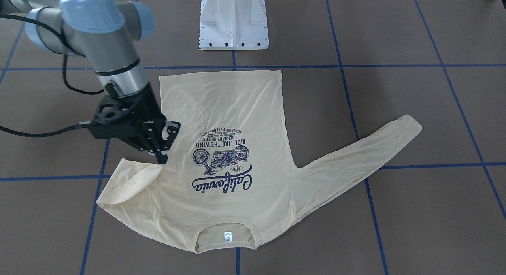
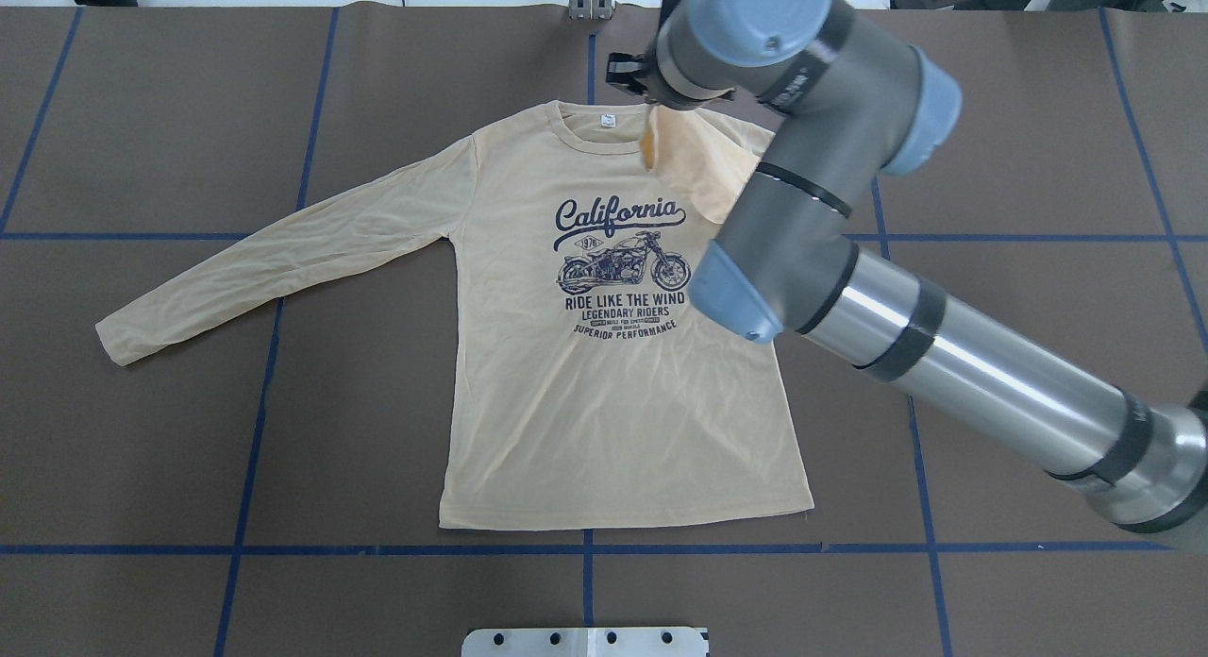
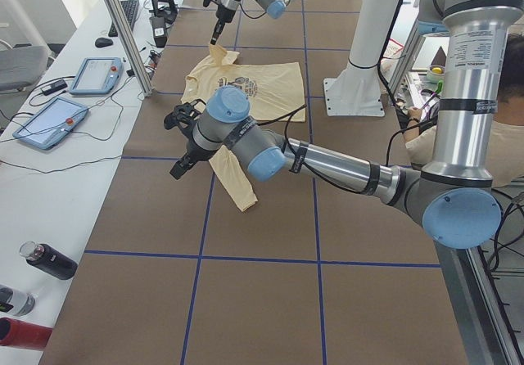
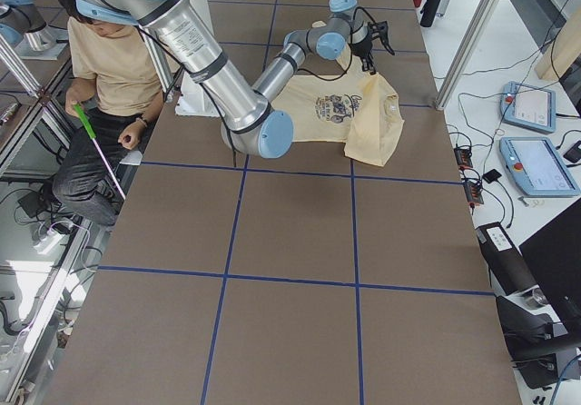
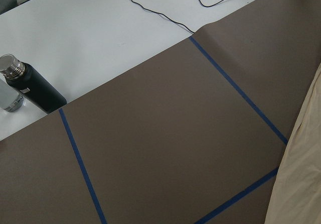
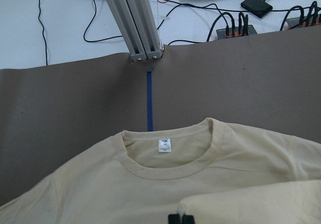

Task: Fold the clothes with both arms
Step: 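Lift the sleeve with the right gripper and fold it across the shirt body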

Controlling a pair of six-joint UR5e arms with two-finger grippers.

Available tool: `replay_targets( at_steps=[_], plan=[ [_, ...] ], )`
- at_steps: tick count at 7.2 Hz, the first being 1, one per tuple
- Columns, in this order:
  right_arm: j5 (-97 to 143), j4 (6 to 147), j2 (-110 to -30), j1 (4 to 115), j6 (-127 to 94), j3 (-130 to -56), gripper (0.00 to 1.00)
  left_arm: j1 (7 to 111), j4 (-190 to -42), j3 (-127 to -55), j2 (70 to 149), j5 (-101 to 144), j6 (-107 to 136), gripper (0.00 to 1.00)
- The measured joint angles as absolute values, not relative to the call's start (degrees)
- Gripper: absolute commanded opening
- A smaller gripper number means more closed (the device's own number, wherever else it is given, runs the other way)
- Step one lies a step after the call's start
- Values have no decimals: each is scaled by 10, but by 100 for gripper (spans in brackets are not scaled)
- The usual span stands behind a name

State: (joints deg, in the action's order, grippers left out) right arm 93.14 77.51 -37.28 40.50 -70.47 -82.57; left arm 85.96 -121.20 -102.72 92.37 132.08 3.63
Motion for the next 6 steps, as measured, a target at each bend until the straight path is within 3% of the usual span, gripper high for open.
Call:
replay_targets(
  at_steps=[2, 4, 5, 6],
  plan=[
    [866, 718, -250, 357, -759, -658, 0, 860, -1212, -1026, 924, 1320, 37, 100],
    [826, 696, -197, 320, -786, -580, 0, 860, -1212, -1026, 923, 1320, 37, 100],
    [815, 693, -184, 305, -796, -560, 21, 860, -1212, -1025, 923, 1320, 37, 100],
    [806, 678, -169, 295, -802, -530, 51, 860, -1212, -1025, 923, 1320, 37, 100]
  ],
)
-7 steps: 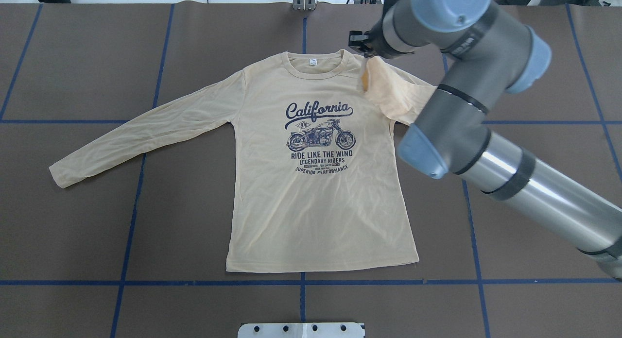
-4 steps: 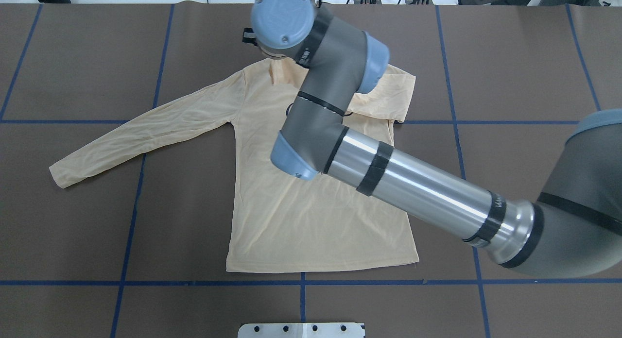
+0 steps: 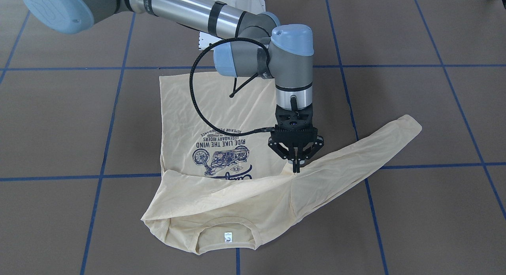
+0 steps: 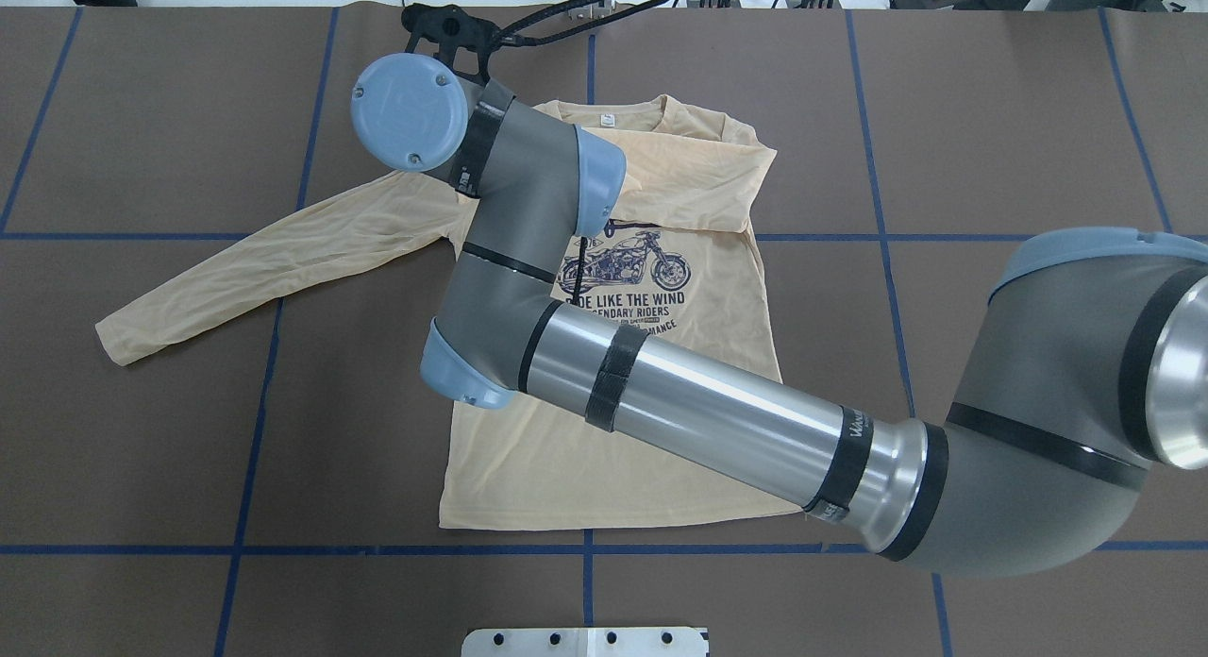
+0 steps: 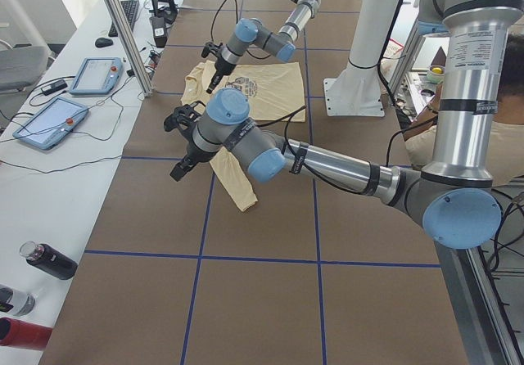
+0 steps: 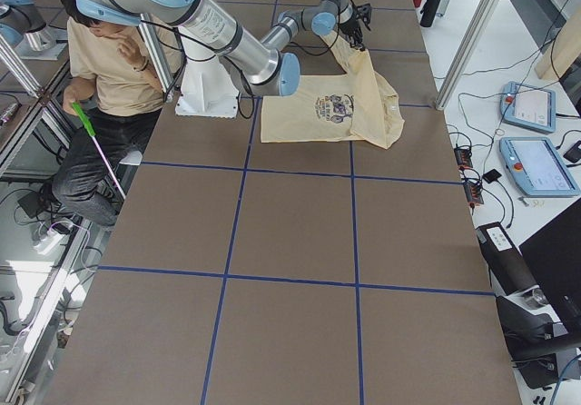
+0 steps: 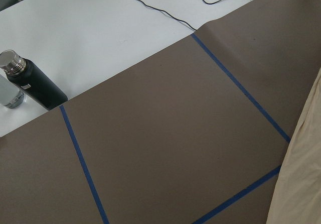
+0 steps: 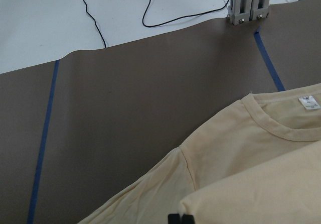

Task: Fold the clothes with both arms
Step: 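Lift the sleeve with the right gripper and fold it across the shirt body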

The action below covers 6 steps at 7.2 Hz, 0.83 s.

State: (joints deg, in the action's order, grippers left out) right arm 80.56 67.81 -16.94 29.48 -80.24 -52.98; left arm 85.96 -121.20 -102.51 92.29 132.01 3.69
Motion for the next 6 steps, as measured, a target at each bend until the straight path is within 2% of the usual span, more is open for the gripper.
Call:
replay_targets(
  at_steps=[1, 4, 6],
  plan=[
    [797, 654, -160, 290, -805, -499, 98, 860, -1212, -1024, 923, 1320, 37, 100],
    [798, 645, -136, 293, -823, -476, 99, 860, -1212, -1022, 923, 1321, 37, 100],
    [862, 715, -138, 330, -811, -507, 99, 845, -1223, -1019, 923, 1322, 73, 100]
  ],
)
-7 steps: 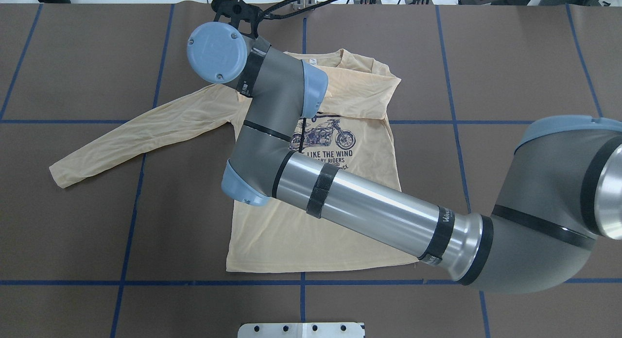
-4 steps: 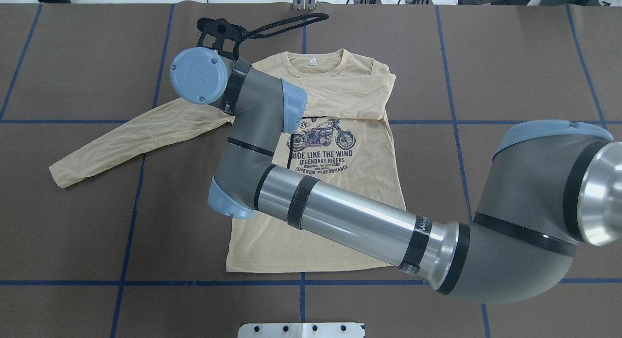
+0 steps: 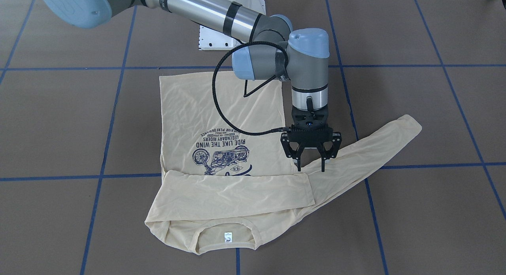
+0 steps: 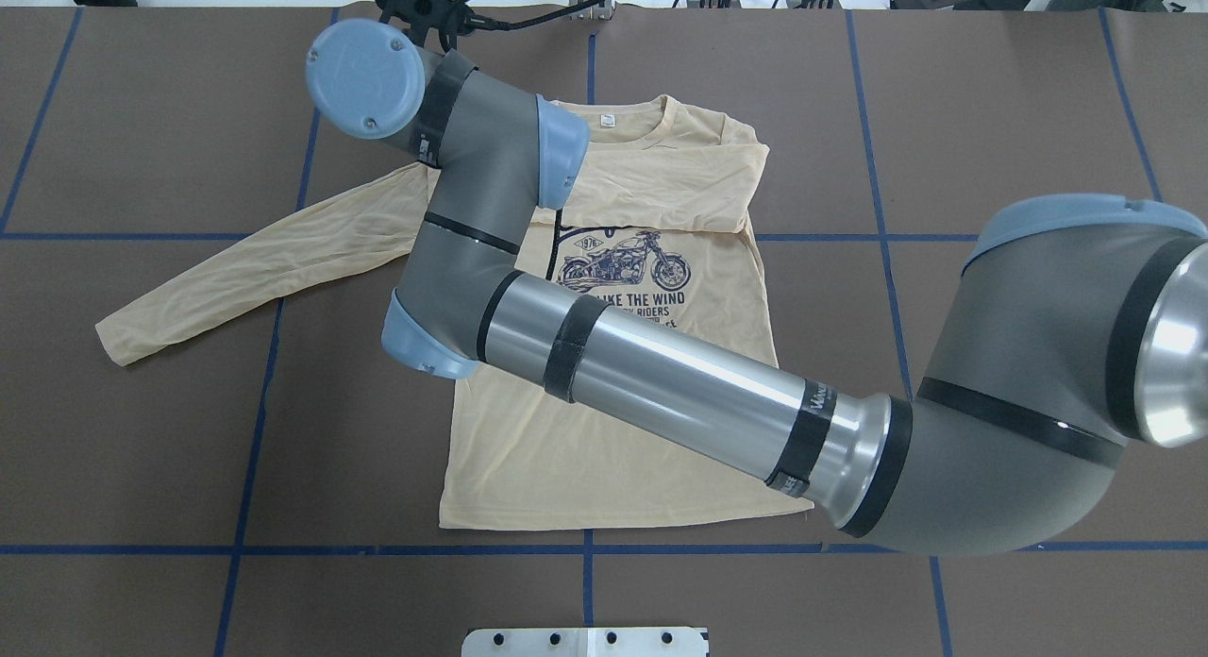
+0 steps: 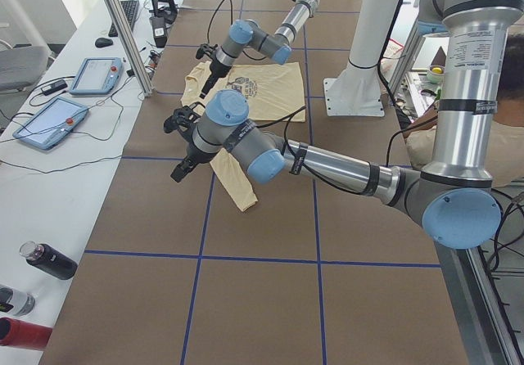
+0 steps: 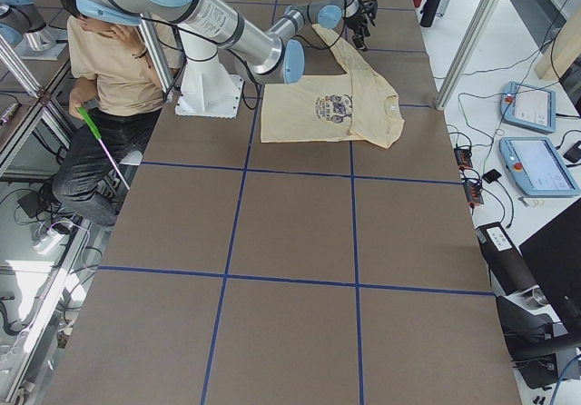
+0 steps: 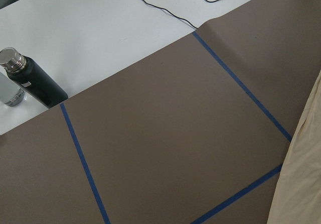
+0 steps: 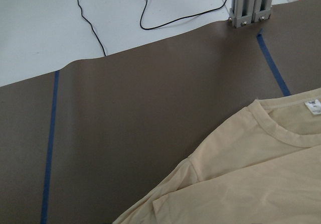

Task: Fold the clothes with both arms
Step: 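Lift the sleeve with the right gripper and fold it across the shirt body, then release the sleeve and raise the right gripper away from the shirt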

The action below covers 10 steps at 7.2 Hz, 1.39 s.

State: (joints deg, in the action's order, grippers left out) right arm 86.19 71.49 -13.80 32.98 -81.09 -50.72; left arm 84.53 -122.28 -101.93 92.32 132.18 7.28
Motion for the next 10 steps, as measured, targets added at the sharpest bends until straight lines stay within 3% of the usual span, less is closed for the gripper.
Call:
replay_targets(
  at_steps=[1, 3, 6, 8, 10],
  plan=[
    [898, 764, -166, 351, -783, -560, 99, 824, -1251, -1008, 923, 1321, 102, 100],
    [979, 841, -286, 408, -704, -735, 100, 772, -1370, -955, 912, 1312, 182, 100],
    [1091, 900, -532, 510, -525, -1004, 100, 656, -1527, -927, 862, 1183, 370, 100],
    [1165, 898, -677, 584, -386, -1099, 100, 601, -1548, -920, 836, 1121, 420, 100],
    [1242, 879, -762, 660, -274, -1120, 100, 567, -1562, -891, 829, 1088, 437, 97]
  ],
)
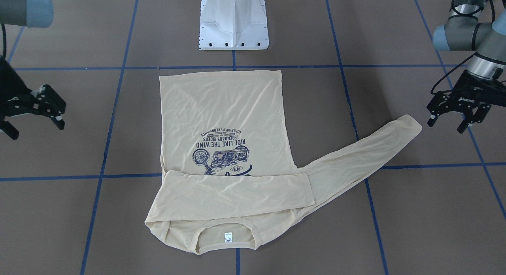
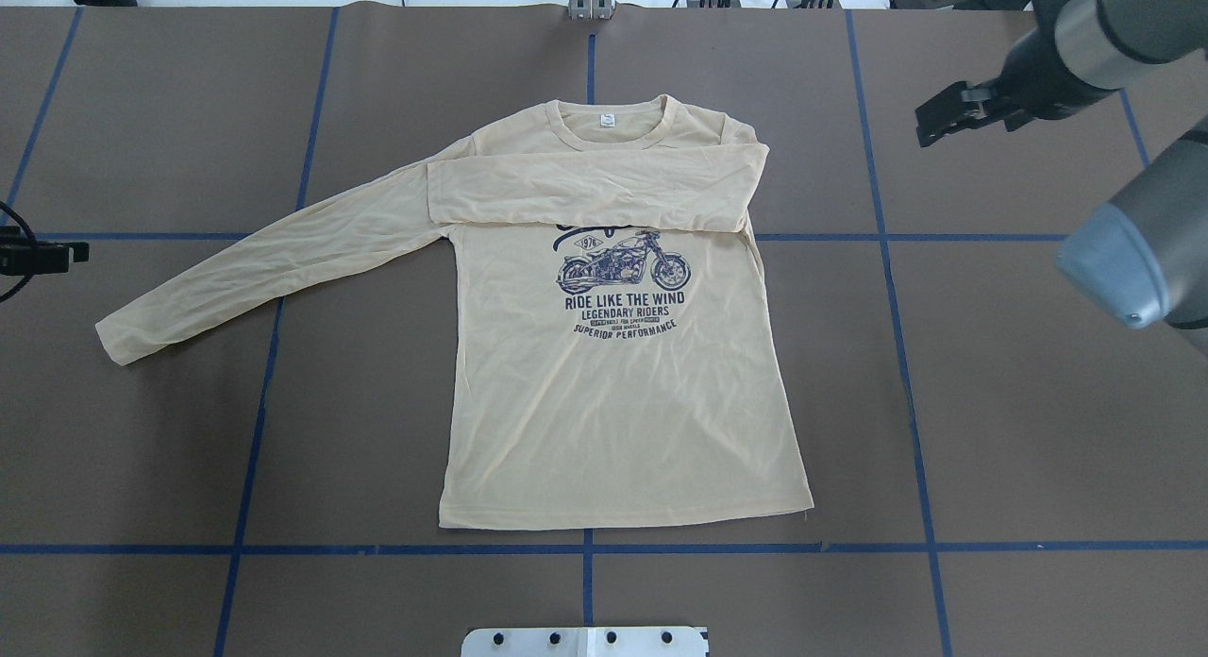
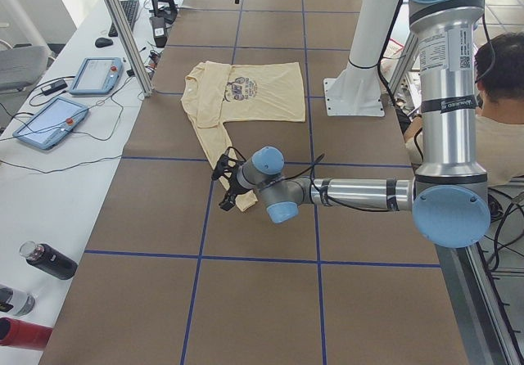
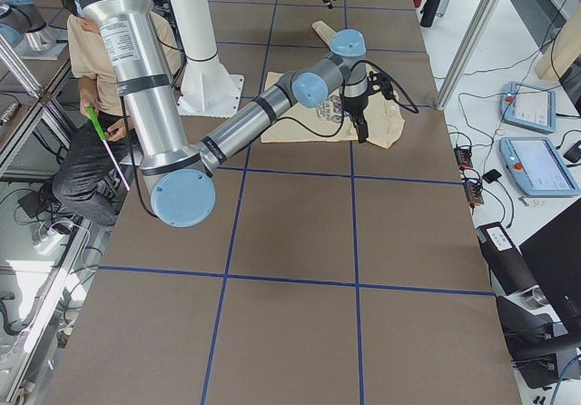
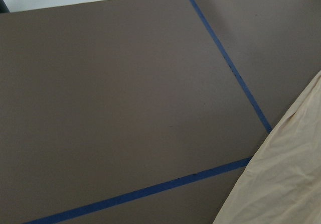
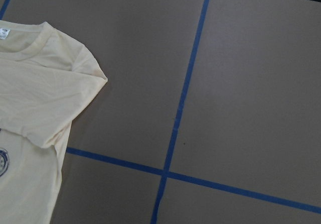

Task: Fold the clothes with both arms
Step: 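Release the sleeve and raise the right gripper away from the shirt, then lower the left gripper to the cuff of the other sleeve and grasp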

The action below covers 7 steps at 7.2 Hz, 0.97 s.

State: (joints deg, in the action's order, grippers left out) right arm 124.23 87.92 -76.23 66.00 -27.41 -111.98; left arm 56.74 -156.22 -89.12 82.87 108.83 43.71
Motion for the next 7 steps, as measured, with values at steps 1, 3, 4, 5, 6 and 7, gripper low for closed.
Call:
replay_targets(
  at_steps=[1, 3, 4, 5, 6, 7],
  plan=[
    [1273, 859, -795, 688, -240, -1120, 100, 549, -1588, -870, 828, 1076, 461, 88],
    [1300, 841, -820, 710, -220, -1121, 100, 512, -1632, -838, 828, 1044, 515, 81],
    [1302, 839, -822, 712, -219, -1121, 100, 501, -1639, -833, 829, 1037, 526, 79],
    [1303, 839, -823, 712, -218, -1121, 100, 492, -1641, -832, 829, 1034, 530, 79],
    [1303, 839, -824, 713, -218, -1121, 100, 485, -1641, -832, 829, 1033, 532, 79],
    [1303, 839, -824, 713, -218, -1122, 100, 479, -1642, -831, 829, 1033, 533, 78]
  ],
)
